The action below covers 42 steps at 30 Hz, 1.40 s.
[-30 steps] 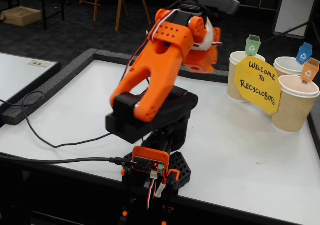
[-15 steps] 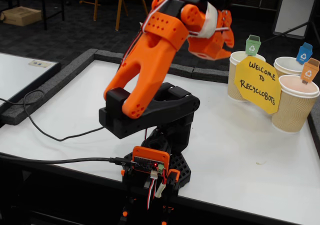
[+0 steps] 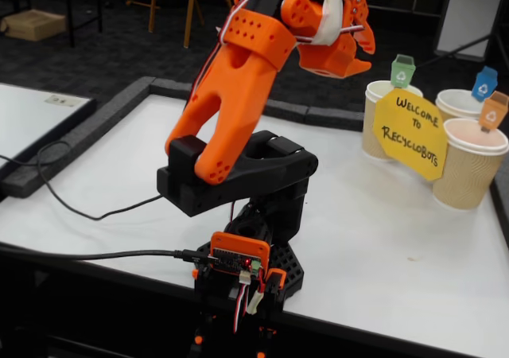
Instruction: Sort rubbish by color.
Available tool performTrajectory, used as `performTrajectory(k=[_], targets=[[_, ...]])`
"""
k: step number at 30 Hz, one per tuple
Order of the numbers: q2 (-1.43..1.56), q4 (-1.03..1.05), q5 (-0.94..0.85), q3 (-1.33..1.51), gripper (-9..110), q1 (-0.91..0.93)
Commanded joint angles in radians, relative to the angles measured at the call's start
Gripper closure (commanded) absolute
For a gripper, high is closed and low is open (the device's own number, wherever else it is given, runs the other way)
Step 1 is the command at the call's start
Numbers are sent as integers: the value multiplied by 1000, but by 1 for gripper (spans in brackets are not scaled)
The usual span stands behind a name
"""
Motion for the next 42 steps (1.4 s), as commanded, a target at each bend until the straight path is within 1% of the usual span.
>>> performTrajectory(k=[1, 6, 10, 15, 28, 35, 42], targets=[[-31, -44, -20, -107, 101, 3], [-77, -72, -20, -97, 101, -26], [-77, -94, -20, -8, 101, -63], [-75, -140, -20, 160, 101, -126], [-43, -368, -11, 618, 101, -324], [-43, -430, -9, 727, 101, -425], [-43, -491, -9, 804, 101, -428]])
